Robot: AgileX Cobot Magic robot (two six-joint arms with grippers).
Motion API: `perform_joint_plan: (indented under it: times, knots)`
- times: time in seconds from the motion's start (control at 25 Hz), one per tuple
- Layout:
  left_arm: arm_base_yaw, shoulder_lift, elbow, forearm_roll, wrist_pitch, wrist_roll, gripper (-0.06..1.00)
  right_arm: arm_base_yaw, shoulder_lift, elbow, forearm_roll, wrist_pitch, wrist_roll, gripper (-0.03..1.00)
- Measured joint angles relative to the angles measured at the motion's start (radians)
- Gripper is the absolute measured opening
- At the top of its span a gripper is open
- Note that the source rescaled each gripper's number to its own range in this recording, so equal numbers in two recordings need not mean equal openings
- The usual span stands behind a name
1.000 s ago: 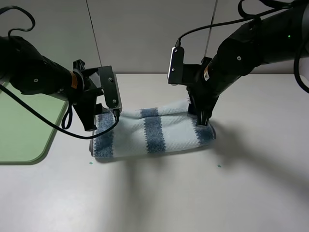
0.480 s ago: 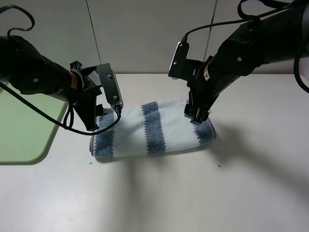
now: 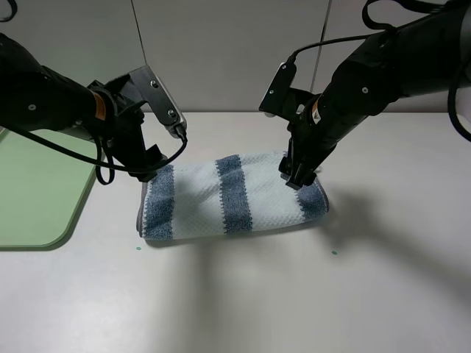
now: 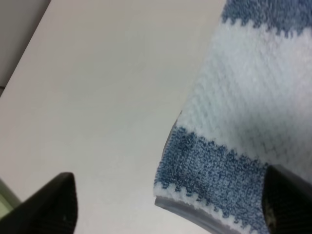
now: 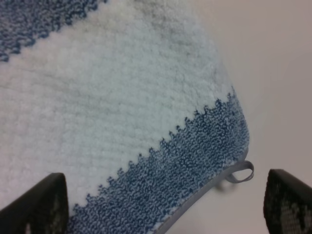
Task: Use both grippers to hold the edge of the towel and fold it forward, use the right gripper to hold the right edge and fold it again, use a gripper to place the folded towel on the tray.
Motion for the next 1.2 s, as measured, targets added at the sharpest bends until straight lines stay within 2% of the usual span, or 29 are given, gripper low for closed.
perform_joint_plan:
  times: [0.2,0.44,0.6,0.76,1.0,1.2]
  knots:
    - [0.0,0.0,0.0,-0.001,-0.006,-0.022,0.81,0.0,0.0,0.0,-0.004,0.0,0.0,0.88]
    - [0.0,-0.001,0.0,-0.002,-0.01,-0.117,0.97,0.0,0.0,0.0,-0.004,0.0,0.0,0.88]
    - [0.0,-0.001,0.0,-0.002,-0.015,-0.137,0.99,0.0,0.0,0.0,-0.004,0.0,0.005,0.88]
    - [0.0,-0.001,0.0,-0.002,-0.01,-0.177,1.0,0.0,0.0,0.0,-0.004,0.0,0.057,0.88]
    - [0.0,-0.035,0.0,-0.002,0.096,-0.235,1.0,0.0,0.0,0.0,-0.004,0.005,0.171,0.88]
    - [0.0,-0.139,0.0,-0.002,0.204,-0.257,1.0,0.0,0.0,0.0,-0.004,0.005,0.284,0.88]
